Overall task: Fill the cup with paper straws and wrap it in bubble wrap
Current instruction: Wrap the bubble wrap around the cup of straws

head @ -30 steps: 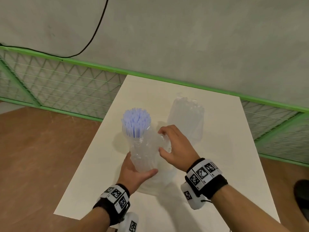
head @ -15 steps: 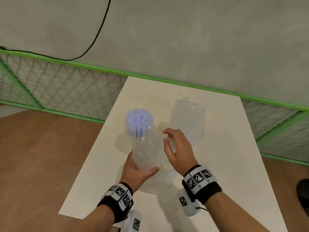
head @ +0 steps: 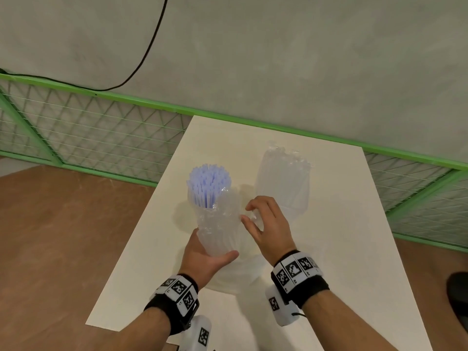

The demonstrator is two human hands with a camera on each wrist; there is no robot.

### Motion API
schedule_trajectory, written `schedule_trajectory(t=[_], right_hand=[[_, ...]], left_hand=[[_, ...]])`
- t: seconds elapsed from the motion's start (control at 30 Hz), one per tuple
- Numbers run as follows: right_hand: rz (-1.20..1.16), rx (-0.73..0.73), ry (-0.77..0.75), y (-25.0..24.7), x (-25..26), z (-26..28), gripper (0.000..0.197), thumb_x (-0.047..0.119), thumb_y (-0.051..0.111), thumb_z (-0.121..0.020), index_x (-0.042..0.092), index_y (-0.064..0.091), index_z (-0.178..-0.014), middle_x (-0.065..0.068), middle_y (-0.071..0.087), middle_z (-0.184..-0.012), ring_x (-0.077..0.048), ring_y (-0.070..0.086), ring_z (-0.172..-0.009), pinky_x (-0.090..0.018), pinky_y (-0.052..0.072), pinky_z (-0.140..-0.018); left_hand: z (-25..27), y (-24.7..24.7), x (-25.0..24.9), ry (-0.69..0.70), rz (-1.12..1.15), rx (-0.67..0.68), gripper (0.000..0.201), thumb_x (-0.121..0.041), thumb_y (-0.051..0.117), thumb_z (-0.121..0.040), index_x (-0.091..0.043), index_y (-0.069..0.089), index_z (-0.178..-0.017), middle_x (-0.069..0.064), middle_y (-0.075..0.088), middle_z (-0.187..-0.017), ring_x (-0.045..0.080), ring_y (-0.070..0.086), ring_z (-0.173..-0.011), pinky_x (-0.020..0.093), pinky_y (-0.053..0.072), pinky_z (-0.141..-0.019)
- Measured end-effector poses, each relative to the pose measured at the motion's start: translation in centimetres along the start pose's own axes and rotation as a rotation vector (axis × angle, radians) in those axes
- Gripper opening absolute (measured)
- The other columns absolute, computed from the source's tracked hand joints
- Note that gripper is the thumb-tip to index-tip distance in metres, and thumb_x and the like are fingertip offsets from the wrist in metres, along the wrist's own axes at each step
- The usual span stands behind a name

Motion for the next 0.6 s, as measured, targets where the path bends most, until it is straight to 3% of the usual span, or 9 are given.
schedule_trajectory(t=[0.17, 0.23, 0.33, 0.5, 0.6], right_hand=[[-0.051, 0.091, 0.162, 0.3, -0.9, -0.2, 0.017, 0.026, 0.066, -0.093, 0.025, 0.052, -0.102, 0.012, 0.065, -0.090, -0.008, 0.061, -0.085, -0.024, 0.048, -0.076], [-0.030, 0.052, 0.127, -0.7, -0.4, -0.8, 0.016, 0.023, 0.066, -0.093, 0.026, 0.055, -0.105, 0.013, 0.067, -0.091, -0.007, 0.061, -0.086, -0.019, 0.047, -0.075], [0.034, -0.019, 0.081, -1.9, 0.0, -1.5, 0.010, 0.018, 0.068, -0.092, 0.017, 0.065, -0.101, 0.008, 0.070, -0.090, -0.007, 0.061, -0.085, -0.019, 0.046, -0.074], [0.117, 0.085, 0.124, -0.3, -1.3, -1.0, 0.009, 0.021, 0.070, -0.088, 0.018, 0.067, -0.096, 0.007, 0.070, -0.086, -0.010, 0.065, -0.079, -0.027, 0.051, -0.072], [0.102, 0.099, 0.131, -0.3, -1.4, -0.7, 0.009, 0.021, 0.071, -0.088, 0.018, 0.066, -0.095, 0.008, 0.068, -0.085, -0.010, 0.063, -0.079, -0.023, 0.048, -0.072]], left_hand=[[0.0, -0.1, 0.1, -0.001, 0.003, 0.003, 0.079, -0.024, 0.098, -0.052, -0.023, 0.057, -0.119, -0.008, 0.071, -0.106, -0.006, 0.066, -0.091, 0.010, 0.049, -0.074], [0.0, 0.0, 0.1, 0.004, 0.009, 0.000, 0.078, -0.019, 0.098, -0.053, -0.021, 0.057, -0.119, -0.008, 0.070, -0.106, -0.008, 0.066, -0.091, 0.007, 0.049, -0.071], [-0.1, -0.1, 0.2, 0.005, 0.007, 0.002, 0.078, -0.021, 0.098, -0.052, -0.020, 0.057, -0.119, -0.006, 0.070, -0.107, -0.007, 0.066, -0.091, 0.006, 0.049, -0.070], [-0.2, 0.1, 0.1, 0.013, 0.000, 0.008, 0.078, -0.027, 0.097, -0.051, -0.023, 0.059, -0.118, -0.008, 0.072, -0.107, -0.002, 0.067, -0.094, 0.013, 0.050, -0.077], [-0.2, 0.0, 0.0, 0.015, 0.005, 0.005, 0.077, -0.027, 0.097, -0.051, -0.025, 0.059, -0.118, -0.009, 0.072, -0.106, -0.003, 0.067, -0.094, 0.015, 0.050, -0.078]])
Point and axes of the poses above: each hand's wrist, its own z-axis away from the middle knuckle, its own y-axis out of the palm, x = y × z, the point moved 8 cm from there along -z, towards the middle knuckle
